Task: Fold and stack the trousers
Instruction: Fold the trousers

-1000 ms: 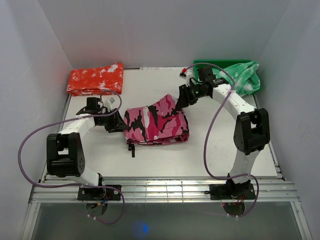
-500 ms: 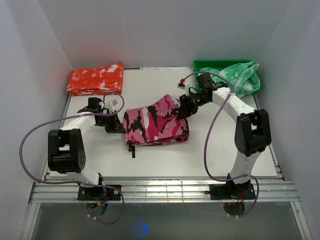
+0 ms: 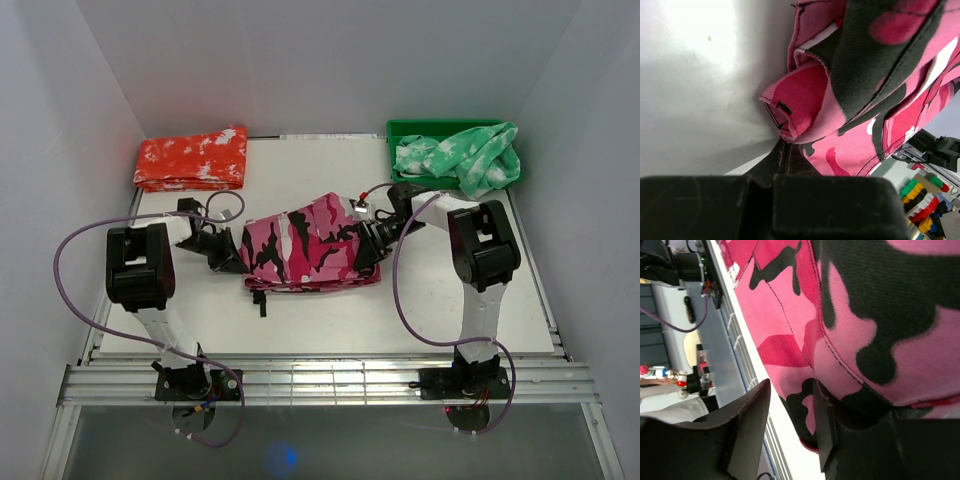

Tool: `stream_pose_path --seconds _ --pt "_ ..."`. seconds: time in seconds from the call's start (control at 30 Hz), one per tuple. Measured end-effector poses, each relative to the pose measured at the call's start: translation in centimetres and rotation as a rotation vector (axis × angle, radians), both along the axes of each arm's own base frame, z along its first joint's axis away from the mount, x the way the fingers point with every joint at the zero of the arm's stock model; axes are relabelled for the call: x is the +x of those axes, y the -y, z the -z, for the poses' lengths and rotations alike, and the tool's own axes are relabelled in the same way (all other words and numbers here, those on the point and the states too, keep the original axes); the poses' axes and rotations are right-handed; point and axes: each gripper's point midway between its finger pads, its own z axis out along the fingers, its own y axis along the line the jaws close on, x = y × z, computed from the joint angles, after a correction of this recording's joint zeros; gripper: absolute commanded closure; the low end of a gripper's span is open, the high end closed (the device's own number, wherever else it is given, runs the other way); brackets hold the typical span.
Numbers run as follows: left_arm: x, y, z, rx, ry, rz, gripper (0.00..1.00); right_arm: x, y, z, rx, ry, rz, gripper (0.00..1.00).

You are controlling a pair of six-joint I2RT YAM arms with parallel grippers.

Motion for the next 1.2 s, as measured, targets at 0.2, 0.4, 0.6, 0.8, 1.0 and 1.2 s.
stream_pose_path --seconds 0.2,0.4,0.6,0.8,1.0,1.2 --pt "2.7 -1.3 -0.9 0.033 0.112 0.067 0.67 0.9 -1.3 -1.1 0.043 -0.036 0.018 0.39" --pt "4.8 -2.4 -7.9 -0.010 0.365 0.135 0.37 1.8 -2.0 -4.2 0.073 0.033 0.023 0.25" --pt "4.7 0.9 -16.7 -0.194 0.595 0.185 0.43 3.2 -2.2 -9.6 0.140 0.165 0.044 0.28" --pt "1.6 5.8 -12.8 -0.404 0.407 0.199 0.61 3.9 -2.7 -7.9 0.148 0.130 0.050 0.34" --pt "-1.9 5.8 -2.6 -0.401 0.013 0.065 0.67 1.7 -2.0 -1.1 0.072 -0.061 0.080 0.32" --pt "-0.8 5.0 -1.6 -0.413 -0.072 -0.013 0.66 1.8 -2.1 -1.3 0.075 -0.083 0.091 0.30"
